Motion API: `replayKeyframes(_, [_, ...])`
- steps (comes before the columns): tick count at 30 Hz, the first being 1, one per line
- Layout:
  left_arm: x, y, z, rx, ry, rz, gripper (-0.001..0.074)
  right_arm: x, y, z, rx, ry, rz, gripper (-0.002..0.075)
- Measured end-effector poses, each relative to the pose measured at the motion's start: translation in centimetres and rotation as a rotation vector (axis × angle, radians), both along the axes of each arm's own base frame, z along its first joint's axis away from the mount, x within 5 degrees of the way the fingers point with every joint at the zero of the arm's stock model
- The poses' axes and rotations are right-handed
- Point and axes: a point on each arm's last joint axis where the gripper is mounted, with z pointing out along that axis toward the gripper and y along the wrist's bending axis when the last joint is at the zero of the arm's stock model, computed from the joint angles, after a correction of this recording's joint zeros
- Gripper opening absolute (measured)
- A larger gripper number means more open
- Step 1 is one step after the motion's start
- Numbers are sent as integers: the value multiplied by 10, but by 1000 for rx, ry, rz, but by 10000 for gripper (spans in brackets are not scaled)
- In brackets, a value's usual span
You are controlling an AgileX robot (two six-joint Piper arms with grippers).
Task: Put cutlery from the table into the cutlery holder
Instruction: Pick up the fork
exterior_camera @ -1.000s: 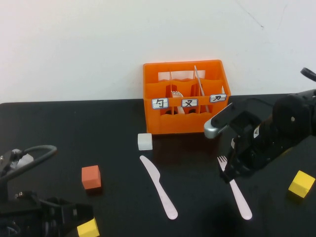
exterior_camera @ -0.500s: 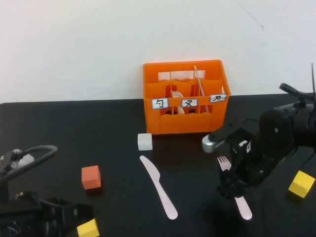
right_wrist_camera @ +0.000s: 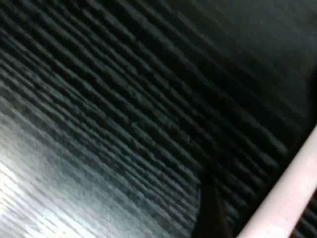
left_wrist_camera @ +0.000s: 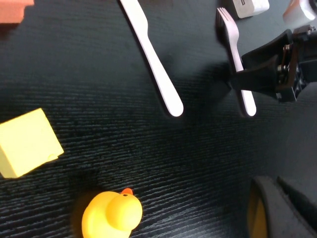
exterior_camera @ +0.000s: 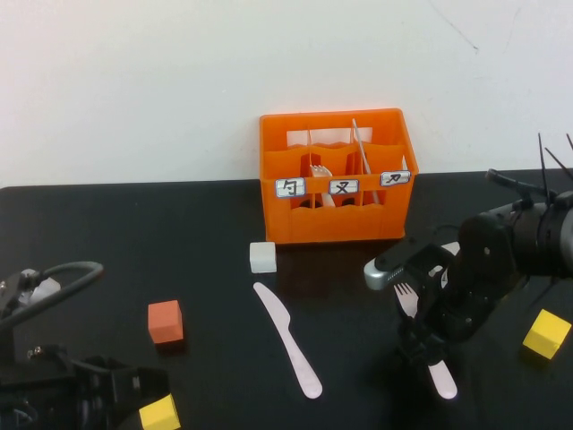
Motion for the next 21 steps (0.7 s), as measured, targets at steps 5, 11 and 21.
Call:
replayKeyframes(5, [0, 0, 0, 0, 0, 0, -1, 3, 0, -1, -21, -1, 20, 452])
replayKeyframes(11, [0, 0, 0, 0, 0, 0, -1, 5, -3, -3, -64, -15, 62, 454])
replayKeyframes(21, [0, 0, 0, 1, -1, 2, -2, 5, -3, -3, -70, -14, 67, 275])
